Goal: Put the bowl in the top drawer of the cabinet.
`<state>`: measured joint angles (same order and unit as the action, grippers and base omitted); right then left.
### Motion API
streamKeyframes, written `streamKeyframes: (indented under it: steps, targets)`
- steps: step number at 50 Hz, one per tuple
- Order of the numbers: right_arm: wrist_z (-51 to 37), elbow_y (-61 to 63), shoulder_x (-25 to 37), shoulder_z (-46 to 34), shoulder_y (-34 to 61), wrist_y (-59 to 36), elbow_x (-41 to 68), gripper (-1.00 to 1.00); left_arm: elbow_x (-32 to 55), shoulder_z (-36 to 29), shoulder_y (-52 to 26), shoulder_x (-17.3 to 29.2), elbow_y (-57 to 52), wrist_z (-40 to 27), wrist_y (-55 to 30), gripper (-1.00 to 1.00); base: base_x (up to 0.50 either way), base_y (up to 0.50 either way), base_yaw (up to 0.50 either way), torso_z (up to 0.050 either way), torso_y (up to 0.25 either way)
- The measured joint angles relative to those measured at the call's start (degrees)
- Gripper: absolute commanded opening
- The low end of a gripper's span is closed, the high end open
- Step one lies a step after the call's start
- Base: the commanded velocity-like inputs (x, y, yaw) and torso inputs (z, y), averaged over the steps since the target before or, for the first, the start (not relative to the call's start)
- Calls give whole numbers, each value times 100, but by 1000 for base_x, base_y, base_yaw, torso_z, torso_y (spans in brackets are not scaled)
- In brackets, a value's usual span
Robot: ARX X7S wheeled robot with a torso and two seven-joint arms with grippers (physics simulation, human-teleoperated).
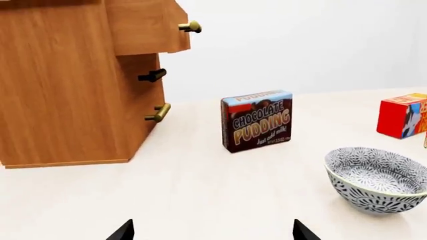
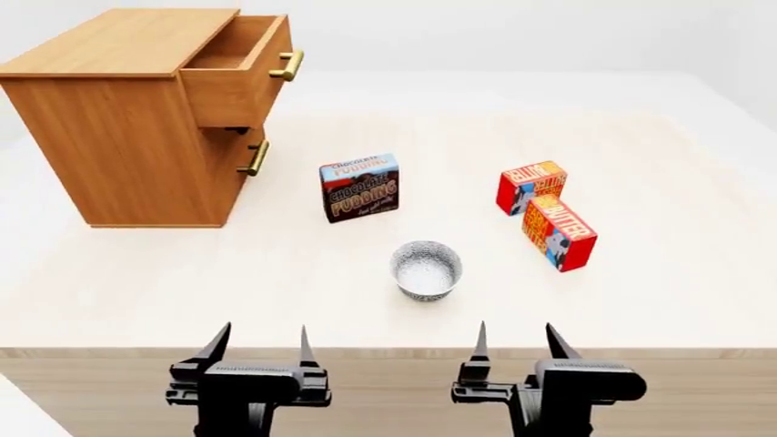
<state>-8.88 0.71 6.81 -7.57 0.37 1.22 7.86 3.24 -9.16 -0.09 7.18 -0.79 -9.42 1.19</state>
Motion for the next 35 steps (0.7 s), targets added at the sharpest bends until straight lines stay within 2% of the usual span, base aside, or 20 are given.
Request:
streamKeyframes:
  steps: [8, 22, 35]
  targets:
    - [-195, 1057, 136, 62, -98, -491, 133, 100, -210, 8, 115, 119, -1065, -213, -467, 100, 0, 0, 0, 0, 0]
    - [-617, 3958, 532, 178, -284, -2088, 512, 100, -662, -62, 261, 383, -4011, -353, -2252, 100, 0, 0, 0, 0, 0]
    - [-838, 5268, 795, 257, -394, -2759, 726, 100, -1023, -312, 322, 533, -5157, -410, -3041, 100, 46, 0, 0, 0, 0]
